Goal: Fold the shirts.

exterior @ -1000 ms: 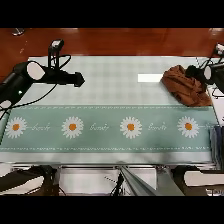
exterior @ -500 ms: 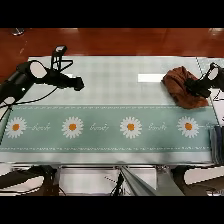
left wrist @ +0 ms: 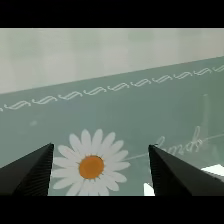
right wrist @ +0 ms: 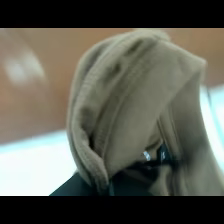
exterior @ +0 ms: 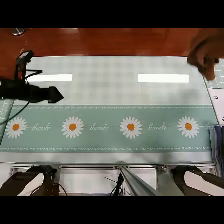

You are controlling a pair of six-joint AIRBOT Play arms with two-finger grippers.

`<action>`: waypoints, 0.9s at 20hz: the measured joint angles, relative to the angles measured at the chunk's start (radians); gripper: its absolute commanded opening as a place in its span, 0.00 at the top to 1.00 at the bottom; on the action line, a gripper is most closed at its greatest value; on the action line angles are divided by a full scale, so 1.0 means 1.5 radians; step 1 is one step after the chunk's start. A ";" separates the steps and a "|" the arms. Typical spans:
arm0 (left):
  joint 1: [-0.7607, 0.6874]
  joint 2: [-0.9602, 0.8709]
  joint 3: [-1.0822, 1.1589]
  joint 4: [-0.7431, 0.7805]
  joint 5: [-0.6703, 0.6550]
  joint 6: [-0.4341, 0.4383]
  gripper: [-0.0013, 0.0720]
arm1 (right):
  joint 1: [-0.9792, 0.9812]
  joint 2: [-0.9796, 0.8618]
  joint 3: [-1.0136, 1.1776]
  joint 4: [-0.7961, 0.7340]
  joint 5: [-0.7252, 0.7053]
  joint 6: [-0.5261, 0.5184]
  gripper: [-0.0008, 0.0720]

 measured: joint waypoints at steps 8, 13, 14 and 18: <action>0.007 0.299 -0.212 -0.115 0.054 -0.045 0.02 | 0.186 0.186 0.058 0.012 0.064 -0.098 0.95; 0.007 0.347 -0.251 -0.128 0.063 -0.053 0.02 | 0.362 0.202 -0.058 0.014 0.135 -0.102 0.95; 0.007 0.351 -0.256 -0.130 0.064 -0.053 0.02 | 0.393 0.195 -0.100 0.013 0.135 -0.091 0.95; 0.007 0.357 -0.274 -0.133 0.065 -0.055 0.02 | 0.520 0.112 -0.244 0.033 0.089 -0.049 0.95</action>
